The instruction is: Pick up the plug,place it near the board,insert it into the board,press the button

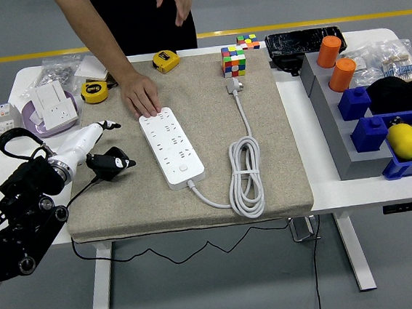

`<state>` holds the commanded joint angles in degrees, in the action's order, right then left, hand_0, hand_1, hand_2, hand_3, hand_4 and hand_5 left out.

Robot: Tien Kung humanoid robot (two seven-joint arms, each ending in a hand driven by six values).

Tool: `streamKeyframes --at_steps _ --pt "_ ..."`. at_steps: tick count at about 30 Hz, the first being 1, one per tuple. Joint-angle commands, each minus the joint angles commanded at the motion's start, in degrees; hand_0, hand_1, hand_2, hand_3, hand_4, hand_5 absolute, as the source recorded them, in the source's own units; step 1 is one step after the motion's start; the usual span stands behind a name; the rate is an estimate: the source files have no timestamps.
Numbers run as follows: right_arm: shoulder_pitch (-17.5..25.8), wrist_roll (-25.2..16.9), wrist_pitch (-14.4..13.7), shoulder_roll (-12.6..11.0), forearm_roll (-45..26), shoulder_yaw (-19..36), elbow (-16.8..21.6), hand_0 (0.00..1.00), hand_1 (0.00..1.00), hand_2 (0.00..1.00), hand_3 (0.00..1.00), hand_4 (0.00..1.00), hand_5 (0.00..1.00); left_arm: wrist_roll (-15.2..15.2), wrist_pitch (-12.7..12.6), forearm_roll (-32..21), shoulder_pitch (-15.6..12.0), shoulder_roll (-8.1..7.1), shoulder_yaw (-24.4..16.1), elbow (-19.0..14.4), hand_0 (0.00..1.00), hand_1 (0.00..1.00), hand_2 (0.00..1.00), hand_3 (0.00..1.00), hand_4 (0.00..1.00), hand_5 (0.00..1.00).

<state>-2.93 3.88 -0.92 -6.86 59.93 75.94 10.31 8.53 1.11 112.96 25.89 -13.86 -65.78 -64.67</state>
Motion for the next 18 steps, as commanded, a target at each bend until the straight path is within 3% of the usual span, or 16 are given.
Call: streamKeyframes --at_steps 1,2,5,7,8,11,12,18 --pt "0.0 0.0 0.0 0.0 0.0 0.0 0.0 0.785 0.702 0.696 0.666 0.998 0.784 0.0 -0.1 0.2 -0.1 -0.01 -0.9 -1.2 0.93 0.998 0.974 0.915 0.998 0.549" --pt "0.0 0.0 0.0 0.0 0.0 0.0 0.0 0.785 0.702 0.695 0.664 0.998 0.782 0.1 -0.4 0.4 -0.4 -0.07 -2.3 -2.9 0.932 0.998 0.978 0.936 0.998 0.883" --pt "0.1 0.0 0.0 0.0 0.1 0.0 0.0 0.785 0.702 0.695 0.664 0.998 0.782 -0.9 -2.2 -1.1 -1.9 -0.05 -6.6 -8.8 0.932 0.998 0.978 0.936 0.998 0.883" --pt "0.2 0.1 0.0 0.0 0.3 0.1 0.0 0.785 0.702 0.695 0.664 0.998 0.782 -3.2 -4.6 -4.7 -3.6 0.69 -10.0 -12.9 0.932 0.998 0.978 0.936 0.998 0.883" --pt "0.2 0.1 0.0 0.0 0.4 0.2 0.0 0.786 0.702 0.695 0.662 0.992 0.775 -4.4 -5.8 -6.6 -4.3 1.16 -11.3 -14.3 0.919 0.998 0.961 0.934 0.998 0.998" --pt "0.3 0.1 0.0 0.1 0.5 0.1 0.0 0.786 0.702 0.695 0.662 0.992 0.775 -8.7 -9.4 -13.4 -6.9 3.33 -16.0 -18.8 0.919 0.998 0.961 0.934 0.998 0.998" --pt "0.4 0.1 0.0 0.2 0.5 0.1 0.0 0.786 0.702 0.695 0.662 0.992 0.775 -11.4 -11.3 -17.1 -8.4 4.75 -18.6 -20.6 0.919 0.998 0.961 0.934 0.998 0.998" --pt "0.4 0.1 0.0 0.2 0.7 0.0 0.0 0.786 0.702 0.695 0.662 0.99 0.773 -17.2 -12.4 -30.2 -12.9 8.31 -26.1 -22.9 0.889 0.986 0.951 0.926 0.998 0.998"
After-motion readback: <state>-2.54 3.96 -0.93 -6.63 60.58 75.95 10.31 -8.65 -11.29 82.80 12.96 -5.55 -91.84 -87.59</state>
